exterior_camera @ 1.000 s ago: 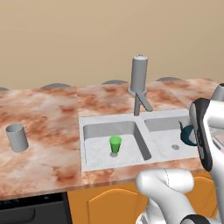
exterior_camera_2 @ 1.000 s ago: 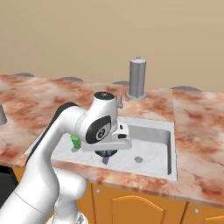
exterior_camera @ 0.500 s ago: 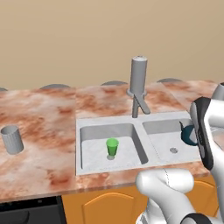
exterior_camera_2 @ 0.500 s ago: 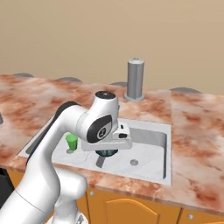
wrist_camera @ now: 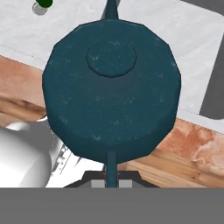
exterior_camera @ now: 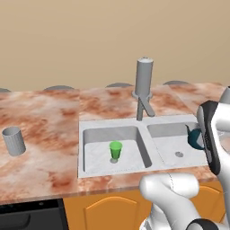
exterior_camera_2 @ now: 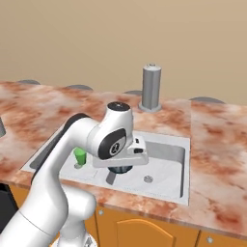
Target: Pick the glass cup and teapot and place them in the sink. Then turn on the water.
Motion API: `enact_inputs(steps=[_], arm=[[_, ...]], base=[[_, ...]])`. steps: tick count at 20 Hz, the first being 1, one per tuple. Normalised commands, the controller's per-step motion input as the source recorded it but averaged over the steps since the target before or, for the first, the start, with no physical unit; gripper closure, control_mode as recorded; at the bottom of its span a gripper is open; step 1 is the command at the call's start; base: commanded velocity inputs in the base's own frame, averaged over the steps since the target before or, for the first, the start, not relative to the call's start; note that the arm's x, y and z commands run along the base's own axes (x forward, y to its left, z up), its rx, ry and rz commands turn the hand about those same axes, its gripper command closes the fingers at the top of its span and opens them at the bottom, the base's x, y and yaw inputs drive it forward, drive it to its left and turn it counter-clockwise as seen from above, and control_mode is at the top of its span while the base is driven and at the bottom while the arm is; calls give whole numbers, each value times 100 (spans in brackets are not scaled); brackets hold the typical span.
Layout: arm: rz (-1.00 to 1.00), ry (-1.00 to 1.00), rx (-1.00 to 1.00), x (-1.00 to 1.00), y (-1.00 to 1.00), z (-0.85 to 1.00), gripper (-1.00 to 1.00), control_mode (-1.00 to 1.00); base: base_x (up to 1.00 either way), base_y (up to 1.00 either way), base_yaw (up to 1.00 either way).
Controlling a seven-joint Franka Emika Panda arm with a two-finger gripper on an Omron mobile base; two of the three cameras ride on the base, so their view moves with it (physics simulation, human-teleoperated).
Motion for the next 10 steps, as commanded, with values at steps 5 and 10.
enact_inputs(steps=[5,10], arm=[[0,0,1,0,-20,0,100,-100],[2,0,0,21,-38,-7,100,-100]], base=[[0,0,0],[0,0,0]])
